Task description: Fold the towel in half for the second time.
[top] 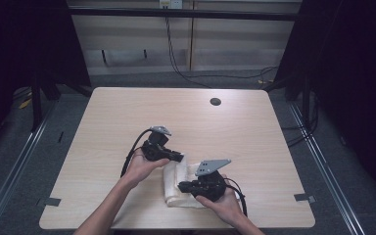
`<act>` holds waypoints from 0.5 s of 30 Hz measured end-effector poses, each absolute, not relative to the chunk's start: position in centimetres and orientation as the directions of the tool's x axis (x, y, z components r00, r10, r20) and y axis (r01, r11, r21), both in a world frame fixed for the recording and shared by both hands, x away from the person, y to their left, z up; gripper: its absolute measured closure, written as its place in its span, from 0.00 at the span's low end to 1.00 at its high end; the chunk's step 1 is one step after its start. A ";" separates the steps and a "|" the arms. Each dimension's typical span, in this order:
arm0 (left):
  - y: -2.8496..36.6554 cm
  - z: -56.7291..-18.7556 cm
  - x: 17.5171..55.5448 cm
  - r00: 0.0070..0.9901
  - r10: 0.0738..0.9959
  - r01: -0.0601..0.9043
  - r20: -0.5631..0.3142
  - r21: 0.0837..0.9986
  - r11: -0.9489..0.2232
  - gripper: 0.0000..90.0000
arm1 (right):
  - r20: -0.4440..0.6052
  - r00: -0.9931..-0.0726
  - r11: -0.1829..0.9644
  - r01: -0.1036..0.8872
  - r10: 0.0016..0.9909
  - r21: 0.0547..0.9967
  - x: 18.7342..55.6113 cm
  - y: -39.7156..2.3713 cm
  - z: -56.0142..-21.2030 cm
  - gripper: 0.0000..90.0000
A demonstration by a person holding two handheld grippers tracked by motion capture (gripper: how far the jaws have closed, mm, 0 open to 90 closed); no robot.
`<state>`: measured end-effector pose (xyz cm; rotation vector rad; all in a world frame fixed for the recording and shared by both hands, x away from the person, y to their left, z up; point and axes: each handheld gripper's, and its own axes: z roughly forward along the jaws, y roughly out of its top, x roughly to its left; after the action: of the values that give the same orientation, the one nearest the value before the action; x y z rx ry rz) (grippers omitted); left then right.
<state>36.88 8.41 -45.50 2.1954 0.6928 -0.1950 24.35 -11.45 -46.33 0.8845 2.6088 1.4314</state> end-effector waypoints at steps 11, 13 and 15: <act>6.7 -45.3 36.1 0.856 0.380 0.512 -0.351 0.674 -0.532 0.94 | 0.226 -0.829 0.401 0.463 0.512 0.791 23.1 -12.5 -46.3 0.95; 6.4 -45.1 35.9 0.856 0.380 0.513 -0.352 0.674 -0.532 0.94 | 0.228 -0.825 0.393 0.465 0.517 0.793 22.8 -12.8 -46.2 0.95; 6.3 -45.1 36.0 0.858 0.376 0.510 -0.351 0.674 -0.534 0.94 | 0.221 -0.819 0.392 0.467 0.529 0.792 22.6 -13.2 -46.1 0.95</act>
<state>35.98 6.26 -45.06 2.1957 0.6394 -0.2061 22.64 -13.20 -46.09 0.9192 2.5655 1.4252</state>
